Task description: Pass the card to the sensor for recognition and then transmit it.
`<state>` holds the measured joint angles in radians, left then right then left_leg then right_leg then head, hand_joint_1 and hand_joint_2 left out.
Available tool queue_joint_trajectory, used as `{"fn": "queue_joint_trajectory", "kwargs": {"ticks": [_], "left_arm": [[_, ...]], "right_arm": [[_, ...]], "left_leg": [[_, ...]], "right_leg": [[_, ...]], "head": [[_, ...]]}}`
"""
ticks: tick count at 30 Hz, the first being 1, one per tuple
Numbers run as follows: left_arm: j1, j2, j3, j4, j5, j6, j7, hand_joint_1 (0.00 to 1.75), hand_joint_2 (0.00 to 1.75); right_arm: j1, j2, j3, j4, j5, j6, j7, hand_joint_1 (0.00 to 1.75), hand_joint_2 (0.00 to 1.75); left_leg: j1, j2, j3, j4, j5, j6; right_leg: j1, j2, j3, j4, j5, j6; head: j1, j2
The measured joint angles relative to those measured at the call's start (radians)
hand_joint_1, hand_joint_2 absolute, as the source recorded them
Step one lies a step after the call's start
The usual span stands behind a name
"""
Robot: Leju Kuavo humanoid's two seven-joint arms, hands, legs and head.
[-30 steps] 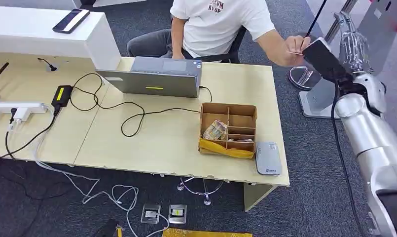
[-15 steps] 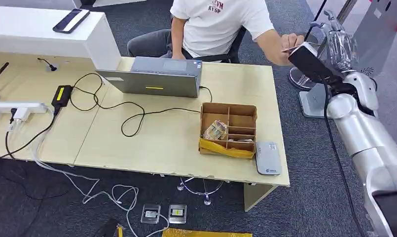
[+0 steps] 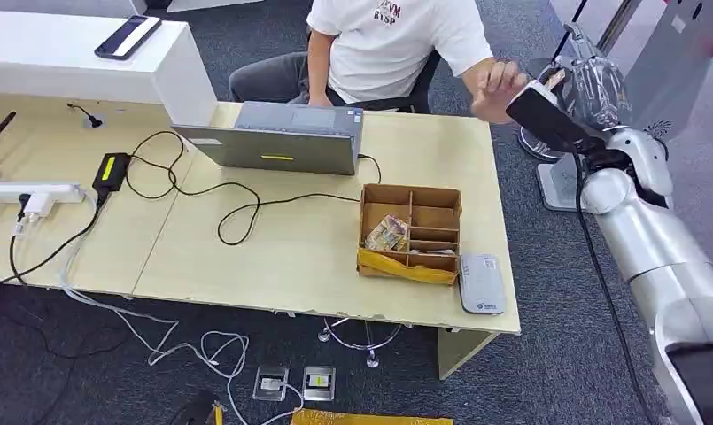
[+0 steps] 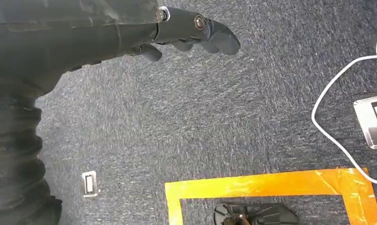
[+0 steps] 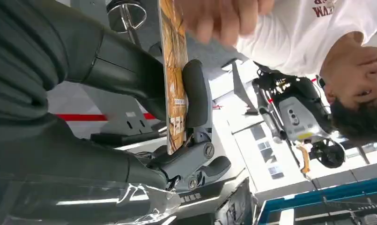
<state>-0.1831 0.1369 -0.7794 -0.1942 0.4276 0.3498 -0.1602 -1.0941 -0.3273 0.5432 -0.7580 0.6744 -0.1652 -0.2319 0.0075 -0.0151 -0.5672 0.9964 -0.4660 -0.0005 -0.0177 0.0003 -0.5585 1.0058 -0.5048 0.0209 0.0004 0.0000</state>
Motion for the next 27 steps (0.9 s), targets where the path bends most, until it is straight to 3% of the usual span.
{"fn": "queue_joint_trajectory", "kwargs": {"ticks": [16, 27], "left_arm": [[-0.003, 0.000, -0.002, 0.000, 0.003, 0.001, 0.001, 0.00, 1.75], [0.014, -0.001, -0.002, 0.000, 0.044, 0.016, 0.001, 0.00, 1.75]], "right_arm": [[0.034, -0.003, 0.014, -0.019, 0.000, 0.007, 0.015, 1.75, 1.75], [0.140, -0.071, -0.020, -0.010, -0.045, -0.006, 0.018, 1.75, 1.75]], "left_leg": [[0.000, 0.000, 0.000, 0.000, 0.000, 0.000], [0.000, 0.001, 0.000, 0.000, -0.001, 0.000]], "right_leg": [[0.000, 0.000, 0.000, 0.000, 0.000, 0.000], [0.000, 0.001, -0.001, -0.001, 0.000, 0.000]], "head": [[0.000, 0.000], [0.000, 0.000]]}}
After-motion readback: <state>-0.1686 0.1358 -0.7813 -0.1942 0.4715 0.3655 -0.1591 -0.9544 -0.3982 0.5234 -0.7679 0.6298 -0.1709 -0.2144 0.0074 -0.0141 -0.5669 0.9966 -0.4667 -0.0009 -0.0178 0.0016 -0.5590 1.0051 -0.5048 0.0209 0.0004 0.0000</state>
